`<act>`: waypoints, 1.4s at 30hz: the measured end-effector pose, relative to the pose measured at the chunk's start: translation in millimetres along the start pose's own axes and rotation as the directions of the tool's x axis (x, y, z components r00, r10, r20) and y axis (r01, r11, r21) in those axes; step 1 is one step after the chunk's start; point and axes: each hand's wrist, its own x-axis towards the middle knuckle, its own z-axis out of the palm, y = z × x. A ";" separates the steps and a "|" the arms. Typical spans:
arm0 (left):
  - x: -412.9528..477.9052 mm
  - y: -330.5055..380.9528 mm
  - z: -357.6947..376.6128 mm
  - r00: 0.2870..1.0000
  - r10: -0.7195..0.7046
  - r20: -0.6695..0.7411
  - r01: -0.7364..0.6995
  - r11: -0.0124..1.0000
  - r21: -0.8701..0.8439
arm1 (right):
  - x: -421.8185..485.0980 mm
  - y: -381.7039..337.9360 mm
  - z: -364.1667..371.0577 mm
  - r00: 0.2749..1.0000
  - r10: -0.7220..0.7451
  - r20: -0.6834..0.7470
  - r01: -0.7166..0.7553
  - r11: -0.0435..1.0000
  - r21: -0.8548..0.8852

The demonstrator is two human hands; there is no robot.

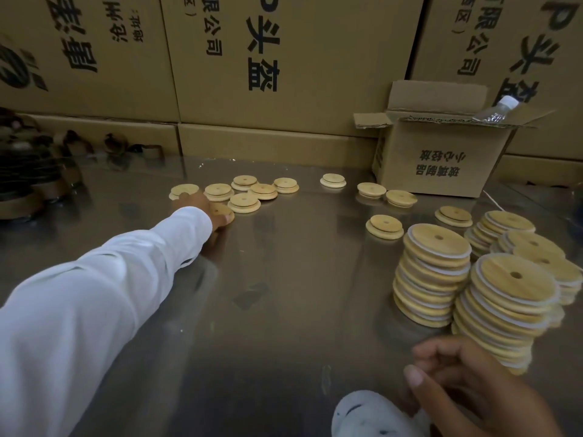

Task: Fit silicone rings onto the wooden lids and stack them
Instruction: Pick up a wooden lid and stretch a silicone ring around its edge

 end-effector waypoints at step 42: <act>-278.5 51.1 15.0 0.874 0.384 0.298 0.375 -0.141 -0.916 | -12.6 -10.5 -30.7 0.803 -0.294 0.519 0.463 0.855 -0.233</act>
